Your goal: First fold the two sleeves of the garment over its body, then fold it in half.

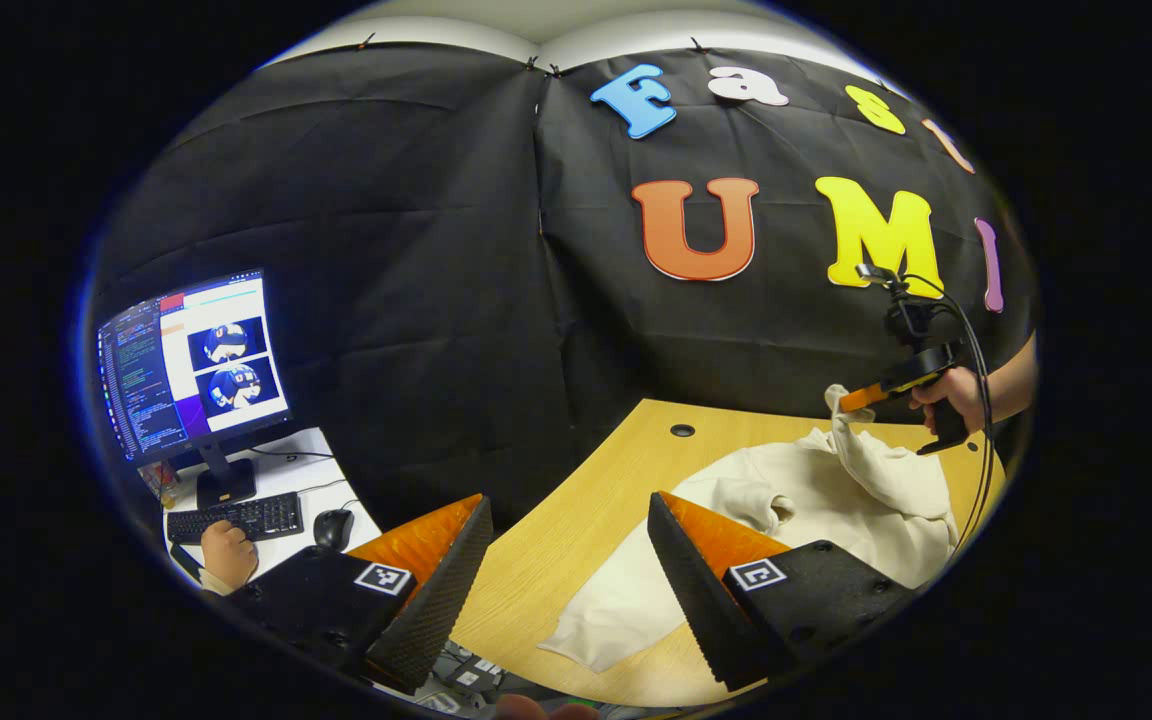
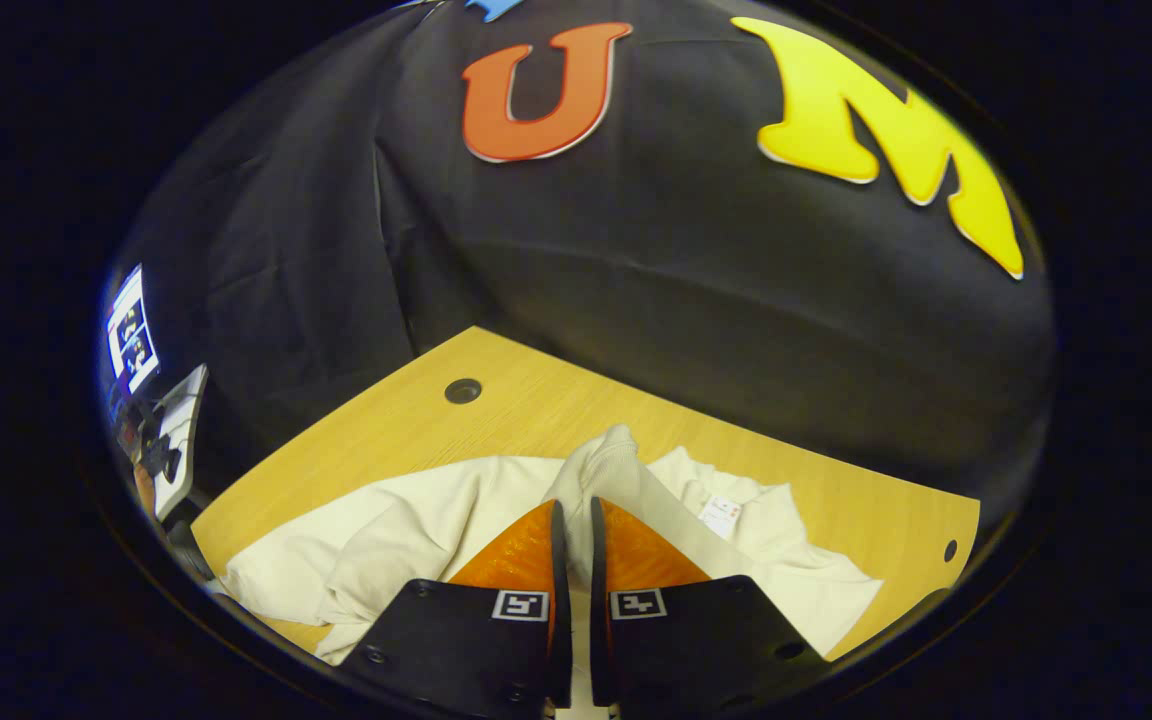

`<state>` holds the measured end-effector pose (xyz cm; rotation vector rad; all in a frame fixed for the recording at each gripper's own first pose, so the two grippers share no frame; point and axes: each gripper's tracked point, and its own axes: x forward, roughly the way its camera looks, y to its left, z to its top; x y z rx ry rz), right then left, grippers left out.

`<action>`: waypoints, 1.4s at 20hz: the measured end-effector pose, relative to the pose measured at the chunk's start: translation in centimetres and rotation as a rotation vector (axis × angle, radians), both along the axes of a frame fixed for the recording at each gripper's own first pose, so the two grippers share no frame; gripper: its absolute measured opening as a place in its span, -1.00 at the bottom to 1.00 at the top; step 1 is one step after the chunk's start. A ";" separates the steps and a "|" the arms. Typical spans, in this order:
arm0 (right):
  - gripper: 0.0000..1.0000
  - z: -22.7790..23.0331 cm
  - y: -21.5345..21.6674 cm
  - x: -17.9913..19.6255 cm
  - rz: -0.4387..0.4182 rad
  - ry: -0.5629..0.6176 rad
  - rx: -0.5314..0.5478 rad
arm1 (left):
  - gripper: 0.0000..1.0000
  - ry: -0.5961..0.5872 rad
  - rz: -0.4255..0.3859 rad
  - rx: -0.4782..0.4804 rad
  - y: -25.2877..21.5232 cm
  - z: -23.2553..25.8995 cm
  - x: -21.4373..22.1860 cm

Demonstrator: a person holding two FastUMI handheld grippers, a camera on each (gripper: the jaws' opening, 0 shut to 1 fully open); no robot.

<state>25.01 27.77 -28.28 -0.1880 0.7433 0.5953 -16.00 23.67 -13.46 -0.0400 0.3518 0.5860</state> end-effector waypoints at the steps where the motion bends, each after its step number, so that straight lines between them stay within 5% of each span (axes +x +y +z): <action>1: -0.84 -1.6 1.2 0.0 0.019 0.007 -0.018 | 0.98 0.009 0.003 -0.011 0.1 -0.7 -0.3; 5: -0.88 -7.0 3.6 -0.1 0.040 0.030 -0.093 | 0.98 0.057 0.010 -0.035 0.1 -2.3 -1.4; 9: -0.69 -8.1 5.3 -0.9 0.044 0.057 -0.052 | 0.98 0.060 -0.029 -0.020 -0.5 -2.3 -1.1; 17: 0.38 0.0 7.5 -2.7 0.105 -0.058 0.091 | 0.99 0.021 -0.109 -0.013 -2.3 -2.0 1.3; 23: 0.35 10.9 1.1 -4.4 -0.014 -0.279 0.177 | 0.98 -0.010 -0.177 0.036 -3.5 -1.3 2.3; 28: 0.61 19.1 -5.2 -10.0 -0.119 -0.413 0.221 | 0.99 -0.040 -0.215 0.019 -4.7 -1.0 3.4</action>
